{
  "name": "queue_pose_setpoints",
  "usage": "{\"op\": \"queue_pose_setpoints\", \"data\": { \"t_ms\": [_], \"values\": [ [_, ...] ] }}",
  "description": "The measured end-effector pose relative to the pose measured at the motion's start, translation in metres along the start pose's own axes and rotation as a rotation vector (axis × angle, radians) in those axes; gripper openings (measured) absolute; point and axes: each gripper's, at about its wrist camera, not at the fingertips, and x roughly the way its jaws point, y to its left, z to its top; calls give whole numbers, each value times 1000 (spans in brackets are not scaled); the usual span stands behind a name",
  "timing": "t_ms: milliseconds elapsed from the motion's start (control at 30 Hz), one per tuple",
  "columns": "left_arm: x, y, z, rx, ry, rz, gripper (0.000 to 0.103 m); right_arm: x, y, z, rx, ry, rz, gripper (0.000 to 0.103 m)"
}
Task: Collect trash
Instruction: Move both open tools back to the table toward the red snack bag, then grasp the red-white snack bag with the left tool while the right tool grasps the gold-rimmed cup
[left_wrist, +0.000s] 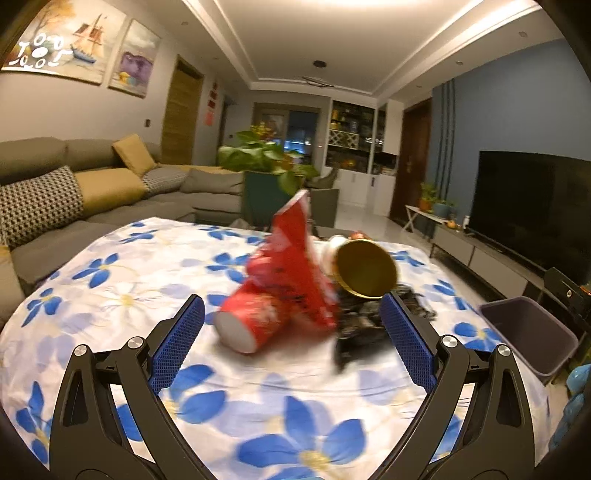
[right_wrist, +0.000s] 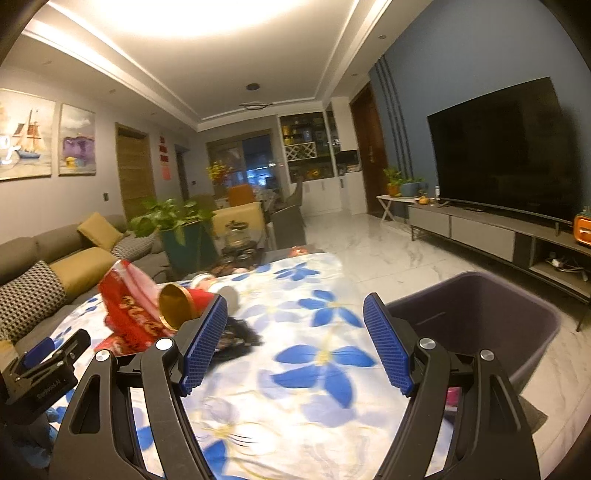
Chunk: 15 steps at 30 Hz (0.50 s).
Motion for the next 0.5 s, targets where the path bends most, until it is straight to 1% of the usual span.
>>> {"op": "queue_pose_setpoints", "data": {
  "t_ms": [233,367,500],
  "values": [
    [3,32,-1,-10,1,39,94,29,46,-5,-49,32,70,75],
    [6,45,3,-39,3,37,94,46,68,-10,-71,48,91,75],
    [11,52,12,-59,-6,25,94,60,79,-13,-85,61,94,74]
  ]
}}
